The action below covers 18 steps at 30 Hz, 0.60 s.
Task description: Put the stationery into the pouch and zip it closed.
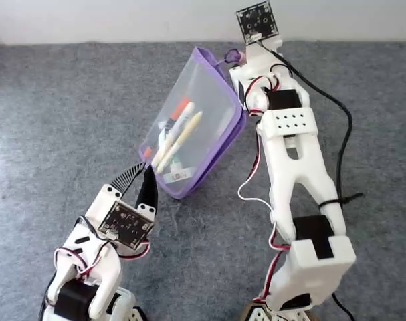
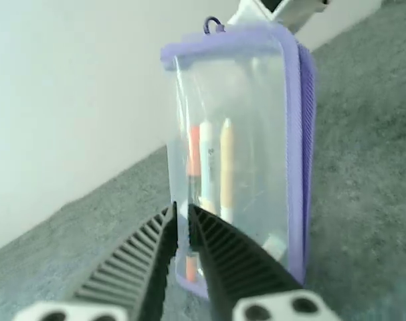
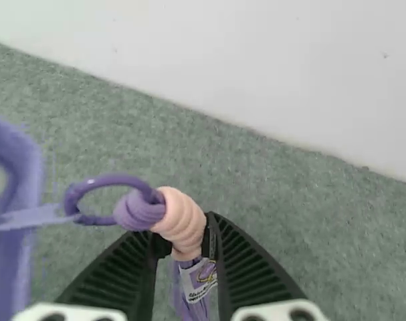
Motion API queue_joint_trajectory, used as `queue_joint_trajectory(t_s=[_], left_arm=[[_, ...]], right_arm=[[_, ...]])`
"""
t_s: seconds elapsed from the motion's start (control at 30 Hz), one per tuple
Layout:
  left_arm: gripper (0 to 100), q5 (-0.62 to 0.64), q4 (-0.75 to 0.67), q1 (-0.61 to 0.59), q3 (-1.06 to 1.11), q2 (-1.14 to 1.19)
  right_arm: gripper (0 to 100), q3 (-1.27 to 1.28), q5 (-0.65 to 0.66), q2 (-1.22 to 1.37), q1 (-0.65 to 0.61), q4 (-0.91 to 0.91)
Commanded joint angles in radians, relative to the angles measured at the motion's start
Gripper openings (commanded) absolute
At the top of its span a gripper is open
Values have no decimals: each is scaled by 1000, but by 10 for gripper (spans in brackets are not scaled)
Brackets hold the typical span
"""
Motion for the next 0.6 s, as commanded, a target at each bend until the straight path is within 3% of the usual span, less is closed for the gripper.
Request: queue_joint_trajectory(t_s=[0.0,0.13,0.3,0.57], left_arm=[[174,54,-86,3,-5,-8],[306,120,-100,8,-4,-5],[312,126,-104,9,-4,-5],[312,140,-227,9,68,-3]], right_arm=[[8,-51,-2,-131,-21,93],[8,-51,-3,-214,-68,199],[8,-51,-20,-295,-166,318],[8,-51,-66,-320,-309,377]])
